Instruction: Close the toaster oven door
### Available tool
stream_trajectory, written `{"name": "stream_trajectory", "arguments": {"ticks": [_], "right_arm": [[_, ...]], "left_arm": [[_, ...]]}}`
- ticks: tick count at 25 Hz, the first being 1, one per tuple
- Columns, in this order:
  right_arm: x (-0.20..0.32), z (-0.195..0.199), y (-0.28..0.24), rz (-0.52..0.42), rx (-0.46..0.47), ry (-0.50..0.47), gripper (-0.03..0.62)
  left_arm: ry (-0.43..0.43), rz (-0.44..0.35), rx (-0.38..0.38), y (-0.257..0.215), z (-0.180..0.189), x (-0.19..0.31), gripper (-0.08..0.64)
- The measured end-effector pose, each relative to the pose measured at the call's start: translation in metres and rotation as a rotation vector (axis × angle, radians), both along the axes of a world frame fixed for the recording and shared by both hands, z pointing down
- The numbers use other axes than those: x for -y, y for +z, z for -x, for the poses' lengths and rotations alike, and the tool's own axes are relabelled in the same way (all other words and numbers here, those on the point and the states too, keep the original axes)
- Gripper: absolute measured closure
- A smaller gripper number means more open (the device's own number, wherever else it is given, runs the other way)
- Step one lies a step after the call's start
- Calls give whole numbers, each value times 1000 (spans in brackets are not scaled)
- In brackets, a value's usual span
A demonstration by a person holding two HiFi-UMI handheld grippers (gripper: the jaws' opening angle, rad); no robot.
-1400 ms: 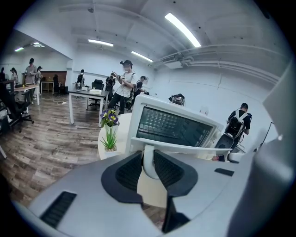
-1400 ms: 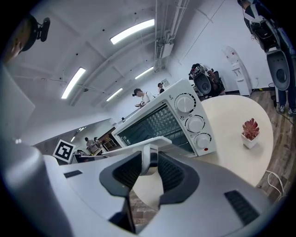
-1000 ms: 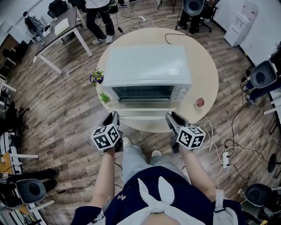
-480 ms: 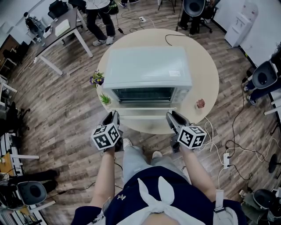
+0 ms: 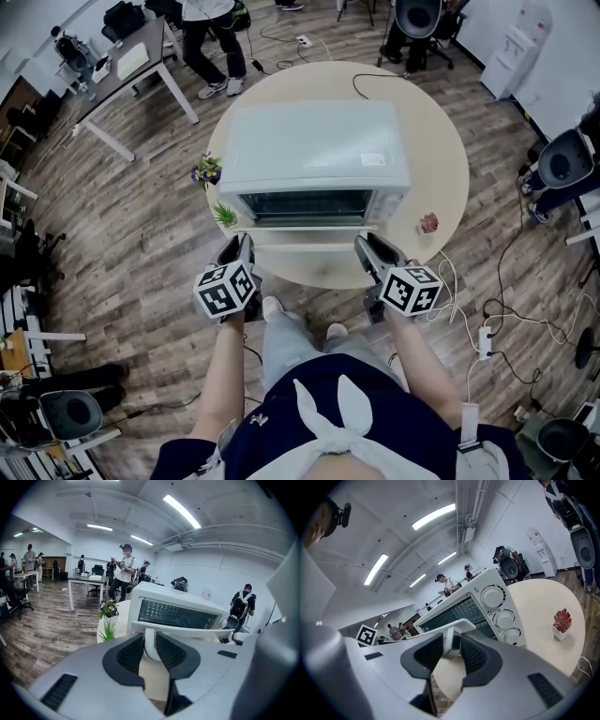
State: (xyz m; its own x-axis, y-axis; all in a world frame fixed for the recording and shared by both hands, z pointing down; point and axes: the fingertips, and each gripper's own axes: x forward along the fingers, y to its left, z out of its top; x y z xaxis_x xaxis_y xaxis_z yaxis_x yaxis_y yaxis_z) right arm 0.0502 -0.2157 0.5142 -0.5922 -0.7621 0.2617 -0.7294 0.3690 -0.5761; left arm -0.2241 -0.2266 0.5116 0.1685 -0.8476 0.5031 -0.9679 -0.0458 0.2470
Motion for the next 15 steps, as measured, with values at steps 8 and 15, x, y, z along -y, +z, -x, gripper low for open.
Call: {"name": "stream_trajectory", "arguments": {"ticks": [8,15], "right_arm": [[11,0,-7,-9,22,1,468],[18,0,-14,-3,32,5,466]], "left_arm": [[-9,-13,0,-7,1,10,463],[-15,-24,1,-15,1,18,463]]}}
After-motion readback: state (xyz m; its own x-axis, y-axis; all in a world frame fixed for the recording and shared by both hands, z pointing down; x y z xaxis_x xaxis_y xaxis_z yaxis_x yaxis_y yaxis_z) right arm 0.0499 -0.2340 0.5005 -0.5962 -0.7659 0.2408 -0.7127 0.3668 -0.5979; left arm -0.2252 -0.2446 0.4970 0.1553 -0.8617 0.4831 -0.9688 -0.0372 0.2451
